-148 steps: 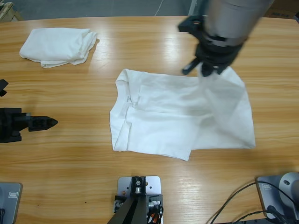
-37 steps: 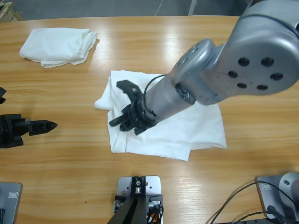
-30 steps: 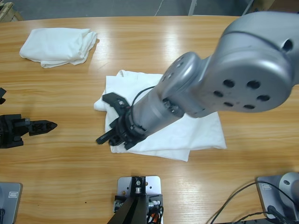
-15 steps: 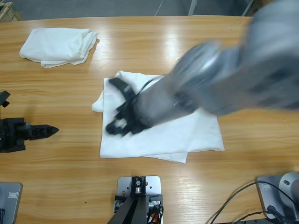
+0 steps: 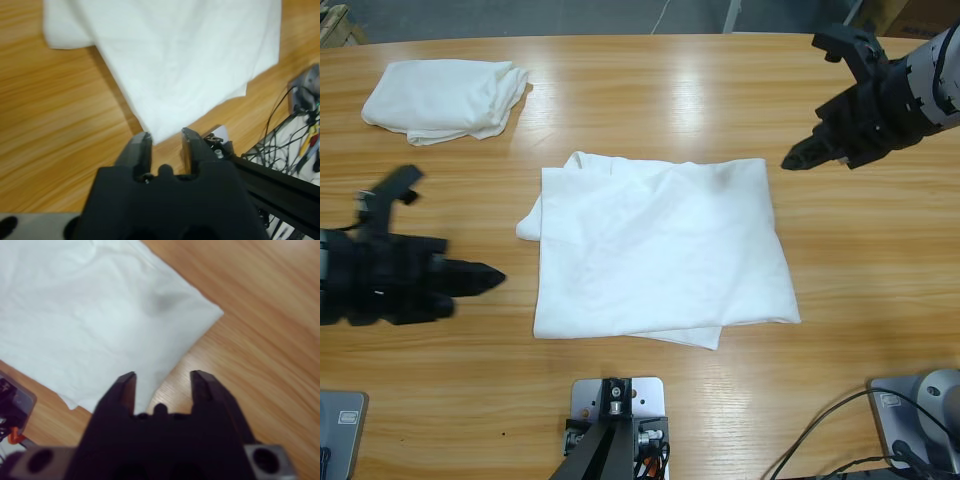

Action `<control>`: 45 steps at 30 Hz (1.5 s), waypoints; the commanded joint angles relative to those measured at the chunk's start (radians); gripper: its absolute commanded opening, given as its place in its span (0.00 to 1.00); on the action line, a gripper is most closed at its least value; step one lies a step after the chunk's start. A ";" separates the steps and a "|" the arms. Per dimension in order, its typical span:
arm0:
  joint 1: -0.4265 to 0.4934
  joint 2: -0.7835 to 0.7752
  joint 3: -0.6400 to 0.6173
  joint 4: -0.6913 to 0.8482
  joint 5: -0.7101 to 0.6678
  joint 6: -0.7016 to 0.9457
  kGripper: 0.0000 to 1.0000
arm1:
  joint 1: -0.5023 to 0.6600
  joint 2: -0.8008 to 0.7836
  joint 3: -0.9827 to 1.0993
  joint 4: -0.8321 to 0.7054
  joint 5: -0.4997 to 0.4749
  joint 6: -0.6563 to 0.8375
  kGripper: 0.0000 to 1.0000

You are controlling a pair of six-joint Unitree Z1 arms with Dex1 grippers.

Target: Fold clothes

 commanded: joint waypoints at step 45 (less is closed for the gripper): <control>0.022 0.603 -0.355 -0.024 0.008 -0.184 0.00 | -0.203 0.421 0.003 -0.201 0.050 -0.141 0.00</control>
